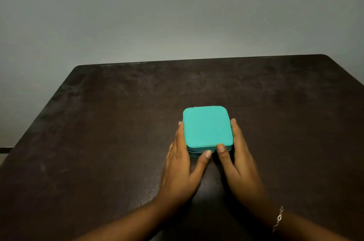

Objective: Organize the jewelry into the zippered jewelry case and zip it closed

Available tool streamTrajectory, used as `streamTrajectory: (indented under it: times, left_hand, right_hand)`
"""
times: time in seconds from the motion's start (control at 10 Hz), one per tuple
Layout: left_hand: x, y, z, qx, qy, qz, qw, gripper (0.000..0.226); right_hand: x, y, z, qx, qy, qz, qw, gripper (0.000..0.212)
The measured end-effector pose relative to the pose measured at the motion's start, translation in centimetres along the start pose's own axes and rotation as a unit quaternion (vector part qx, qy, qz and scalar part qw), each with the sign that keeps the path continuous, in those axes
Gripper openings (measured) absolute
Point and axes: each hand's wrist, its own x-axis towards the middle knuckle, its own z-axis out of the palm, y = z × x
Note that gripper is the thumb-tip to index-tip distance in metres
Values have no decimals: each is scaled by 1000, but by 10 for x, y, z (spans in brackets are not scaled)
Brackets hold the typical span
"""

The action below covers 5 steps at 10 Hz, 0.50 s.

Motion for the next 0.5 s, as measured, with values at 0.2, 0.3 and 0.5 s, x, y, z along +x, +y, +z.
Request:
streamTrajectory:
  times: [0.2, 0.3, 0.5]
  left_hand:
    - [2, 11, 2, 10, -31, -60, 998, 89]
    - [-1, 21, -1, 13, -57, -86, 995, 92]
    - [-2, 36, -17, 51, -61, -65, 995, 89]
  right_hand:
    - [1, -5, 0, -23, 12, 46, 999, 77]
    - [-3, -17, -3, -52, 16, 53, 997, 71]
    - [-5, -27, -18, -107, -24, 70, 992, 78]
